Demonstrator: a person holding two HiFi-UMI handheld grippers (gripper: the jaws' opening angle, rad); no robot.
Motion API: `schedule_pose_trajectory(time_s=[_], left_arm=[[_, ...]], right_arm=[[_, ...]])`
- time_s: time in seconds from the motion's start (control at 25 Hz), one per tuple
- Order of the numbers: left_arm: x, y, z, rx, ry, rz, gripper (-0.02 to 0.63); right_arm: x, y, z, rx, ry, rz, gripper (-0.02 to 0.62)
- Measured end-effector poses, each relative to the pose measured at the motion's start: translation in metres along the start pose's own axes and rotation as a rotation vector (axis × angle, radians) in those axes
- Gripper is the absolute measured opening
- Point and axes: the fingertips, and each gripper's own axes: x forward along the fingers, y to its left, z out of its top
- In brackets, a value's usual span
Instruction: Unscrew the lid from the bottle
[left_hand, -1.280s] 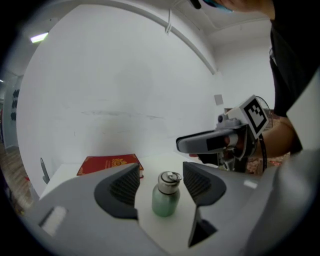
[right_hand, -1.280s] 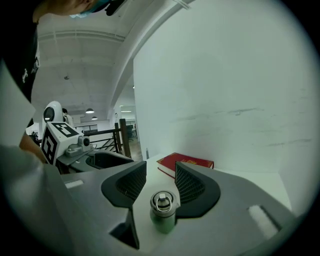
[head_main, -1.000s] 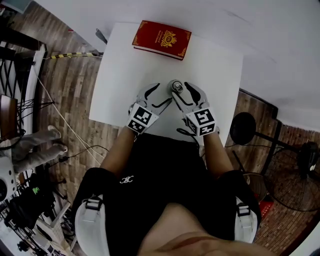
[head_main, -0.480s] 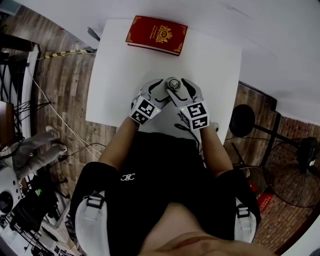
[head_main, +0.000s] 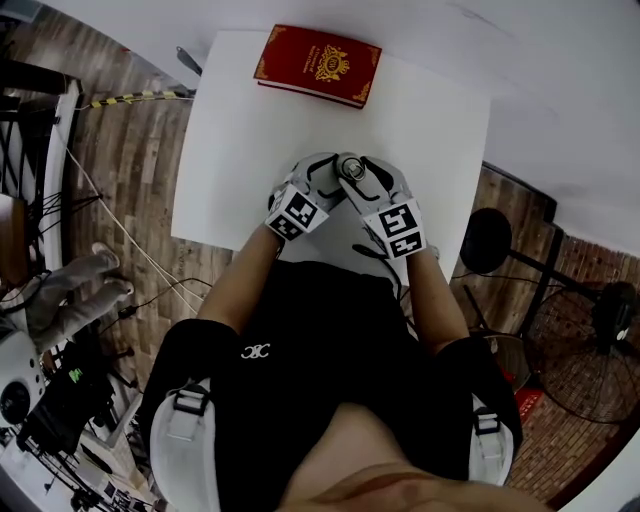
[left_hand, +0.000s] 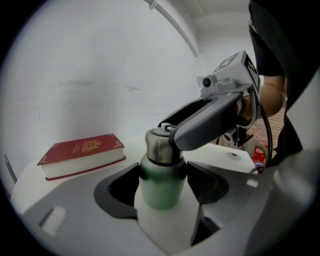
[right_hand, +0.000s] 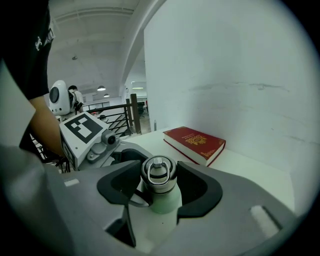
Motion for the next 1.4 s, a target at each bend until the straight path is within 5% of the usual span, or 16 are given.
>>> schedule_pose_trajectory(time_s=[0.12, 0.4, 0.52, 0.6, 0.72, 0.88, 0.96, 1.2, 1.4], left_arm=[[0.001, 0.000, -0.001, 0.009, -0.008, -0.018, 0.353], [0.000, 0.001, -0.001, 0.002, 0.001, -0.025, 0.353], [0.002, 0.002, -0.002, 0.000, 0.005, -0.026, 0.353], [0.001, 0.002, -0.001, -0.002, 0.007, -0.023, 0.353], [0.000, 0.001, -0.002, -0.009, 0.010, -0.014, 0.353], [0.000, 0.003, -0.003, -0.017, 0.007, 0.000, 0.353], [0.002, 0.004, -0.004, -0.021, 0.008, 0.006, 0.353], [0.002, 0.004, -0.006, -0.029, 0.010, 0.014, 0.353], [0.004, 0.003, -0.006, -0.035, 0.012, 0.020, 0.353]], right_arm=[[0.002, 0.001, -0.001, -0.074, 0.042, 0.116, 0.230], [0.005, 0.010, -0.003, -0.399, 0.227, 0.532, 0.230], [0.006, 0.008, -0.002, -0.425, 0.298, 0.566, 0.232], [0.003, 0.006, 0.004, -0.378, 0.278, 0.520, 0.233], [-0.011, 0.003, 0.024, -0.211, 0.097, 0.395, 0.245], [-0.033, -0.021, 0.045, 0.127, -0.259, 0.037, 0.245], [-0.039, -0.024, 0.036, 0.234, -0.334, -0.094, 0.245], [-0.026, -0.002, 0.015, 0.262, -0.355, -0.260, 0.265], [-0.001, -0.002, 0.003, 0.224, -0.251, -0.307, 0.265]])
